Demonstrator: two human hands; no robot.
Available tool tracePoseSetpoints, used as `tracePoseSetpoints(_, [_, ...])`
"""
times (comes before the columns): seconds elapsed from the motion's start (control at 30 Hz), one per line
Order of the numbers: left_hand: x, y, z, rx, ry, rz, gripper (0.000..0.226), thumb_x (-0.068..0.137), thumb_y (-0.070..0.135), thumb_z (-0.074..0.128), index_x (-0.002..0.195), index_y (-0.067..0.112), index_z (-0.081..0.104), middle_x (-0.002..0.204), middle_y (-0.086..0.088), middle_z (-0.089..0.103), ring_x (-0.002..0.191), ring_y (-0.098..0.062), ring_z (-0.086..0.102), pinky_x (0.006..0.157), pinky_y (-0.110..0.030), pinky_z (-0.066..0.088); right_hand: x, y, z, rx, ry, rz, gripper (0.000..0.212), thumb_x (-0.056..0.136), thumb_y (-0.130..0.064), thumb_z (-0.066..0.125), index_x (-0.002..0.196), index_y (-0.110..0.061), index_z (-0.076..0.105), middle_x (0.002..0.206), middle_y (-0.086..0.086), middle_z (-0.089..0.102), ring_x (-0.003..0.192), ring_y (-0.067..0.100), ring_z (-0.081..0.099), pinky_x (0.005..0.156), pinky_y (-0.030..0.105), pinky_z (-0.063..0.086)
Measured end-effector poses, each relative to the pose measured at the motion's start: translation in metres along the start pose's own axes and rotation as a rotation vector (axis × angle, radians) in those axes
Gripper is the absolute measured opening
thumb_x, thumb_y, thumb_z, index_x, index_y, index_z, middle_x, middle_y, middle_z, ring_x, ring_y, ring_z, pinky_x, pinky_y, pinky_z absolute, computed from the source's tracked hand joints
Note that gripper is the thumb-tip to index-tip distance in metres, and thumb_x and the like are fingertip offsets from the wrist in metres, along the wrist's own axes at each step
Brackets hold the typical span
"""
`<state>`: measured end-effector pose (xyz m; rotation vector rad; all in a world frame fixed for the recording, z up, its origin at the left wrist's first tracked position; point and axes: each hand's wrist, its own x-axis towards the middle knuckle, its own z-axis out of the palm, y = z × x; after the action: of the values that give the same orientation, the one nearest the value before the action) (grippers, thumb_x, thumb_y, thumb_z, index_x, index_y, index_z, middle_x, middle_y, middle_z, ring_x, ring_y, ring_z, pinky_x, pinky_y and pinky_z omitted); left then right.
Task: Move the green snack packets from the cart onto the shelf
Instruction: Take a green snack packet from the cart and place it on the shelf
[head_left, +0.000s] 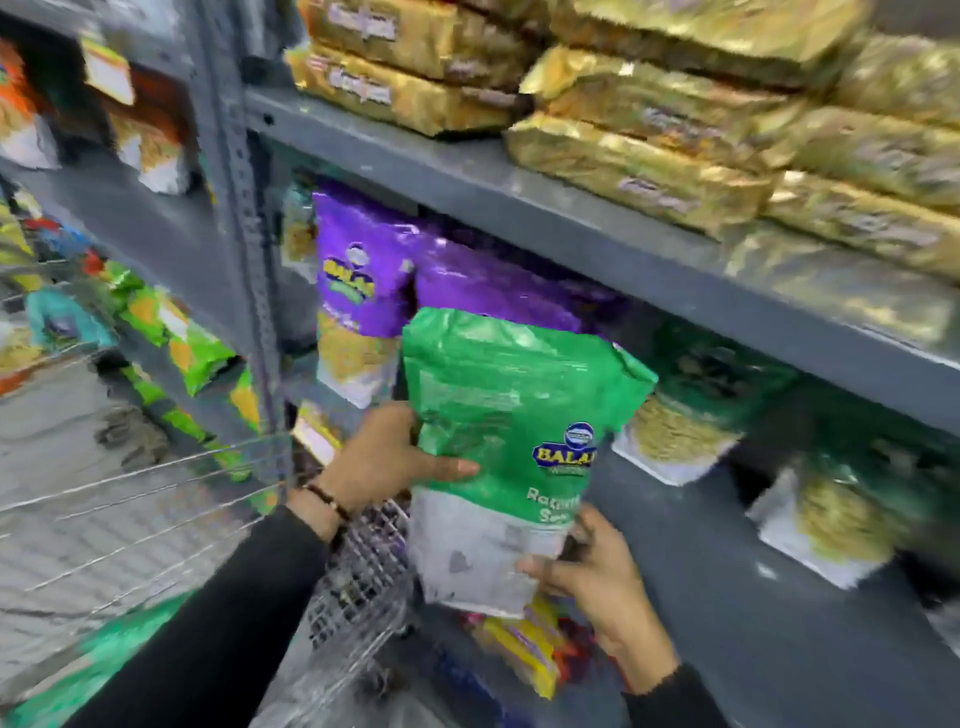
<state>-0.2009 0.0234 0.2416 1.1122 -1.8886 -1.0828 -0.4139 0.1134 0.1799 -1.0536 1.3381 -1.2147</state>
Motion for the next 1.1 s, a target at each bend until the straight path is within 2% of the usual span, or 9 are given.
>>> tracePoseSetpoints(0.13, [0.042,0.015,0.062,-0.039,-0.086,0.042,0.060,0.045,0.045,0.081,0.099,0.023,0.069,0.101,0.003,0.073,0.094,-0.008,0.065,0.088,-0.028,0.052,-0.009,0.005,-0.059,-0.051,0.268,-0.054,0.054,0.049,0.016,0.078,0.088,-0.017,0.060,0.073,-0.003,0.075,0.076,0.020,0.067,0.071,0.040,0.056])
tracePoseSetpoints(0.33, [0.074,0.031,0.114,-0.236,-0.200,-0.002,0.047,0.064,-0.008,0.074,0.108,-0.004,0.060,0.102,-0.009,0.066,0.071,0.007,0.063,0.079,-0.027,0.055,-0.012,0.011,-0.085,0.049,0.433,-0.058,0.050,0.061,0.021,0.069,0.084,-0.020,0.052,0.086,0.003,0.066,0.084,0.026,0.061,0.088,0.059,0.049])
tracePoseSetpoints(0.5, [0.073,0.033,0.124,-0.330,-0.126,-0.037,0.041,0.065,-0.004,0.075,0.104,0.002,0.062,0.103,-0.009,0.066,0.072,0.005,0.065,0.065,-0.007,0.054,-0.036,0.023,-0.074,-0.313,0.772,-0.197,0.057,0.064,-0.003,0.077,0.100,-0.033,0.045,0.102,-0.002,0.051,0.094,0.020,0.053,0.084,0.037,0.048])
tracePoseSetpoints(0.6, [0.064,0.035,0.127,-0.258,-0.005,-0.022,0.030,0.061,0.013,0.082,0.087,0.020,0.068,0.097,-0.006,0.070,0.072,-0.001,0.068,0.070,-0.019,0.059,-0.052,0.029,-0.044,-0.384,0.537,-0.256,0.048,0.061,-0.032,0.075,0.100,-0.039,0.049,0.106,-0.006,0.053,0.100,0.016,0.055,0.084,0.027,0.048])
tracePoseSetpoints(0.7, [0.042,0.037,0.136,-0.072,0.143,-0.002,0.029,0.063,0.036,0.078,0.088,0.023,0.071,0.090,-0.004,0.076,0.080,-0.015,0.070,0.074,-0.039,0.059,-0.049,0.033,-0.033,-0.475,0.348,-0.192,0.097,0.049,-0.071,0.066,0.128,-0.024,0.038,0.129,-0.007,0.036,0.122,0.002,0.035,0.099,0.002,0.027])
tracePoseSetpoints(0.8, [0.004,0.044,0.157,-0.089,0.052,0.010,0.034,0.062,0.047,0.071,0.090,0.030,0.068,0.088,0.001,0.077,0.081,-0.016,0.071,0.072,-0.042,0.058,-0.036,0.021,-0.043,-0.412,0.353,-0.162,0.108,0.044,-0.058,0.073,0.134,-0.015,0.033,0.132,-0.004,0.032,0.123,-0.001,0.031,0.093,-0.006,0.022])
tracePoseSetpoints(0.9, [-0.017,0.047,0.166,-0.296,-0.136,0.031,0.040,0.068,0.012,0.075,0.085,0.047,0.065,0.091,0.009,0.074,0.086,-0.003,0.069,0.083,-0.030,0.055,-0.028,0.008,-0.066,-0.431,0.439,-0.144,0.069,0.047,-0.046,0.068,0.110,-0.024,0.050,0.113,0.000,0.040,0.110,0.003,0.040,0.087,0.003,0.032])
tracePoseSetpoints(1.03, [0.017,0.034,0.149,-0.410,0.159,-0.071,0.057,0.072,-0.015,0.055,0.095,0.037,0.060,0.107,0.009,0.063,0.109,-0.013,0.058,0.097,-0.037,0.047,-0.022,-0.004,-0.106,-0.117,0.468,-0.029,0.047,0.063,-0.004,0.079,0.098,-0.026,0.056,0.108,0.004,0.061,0.102,0.020,0.058,0.088,0.034,0.049])
tracePoseSetpoints(1.1, [0.037,0.033,0.146,-0.452,0.084,-0.134,0.064,0.071,-0.022,0.050,0.120,0.019,0.049,0.124,0.003,0.049,0.126,-0.020,0.042,0.103,-0.043,0.039,-0.019,-0.007,-0.123,-0.022,0.466,-0.036,0.050,0.065,0.006,0.074,0.103,-0.020,0.057,0.107,0.006,0.066,0.101,0.025,0.061,0.087,0.038,0.050])
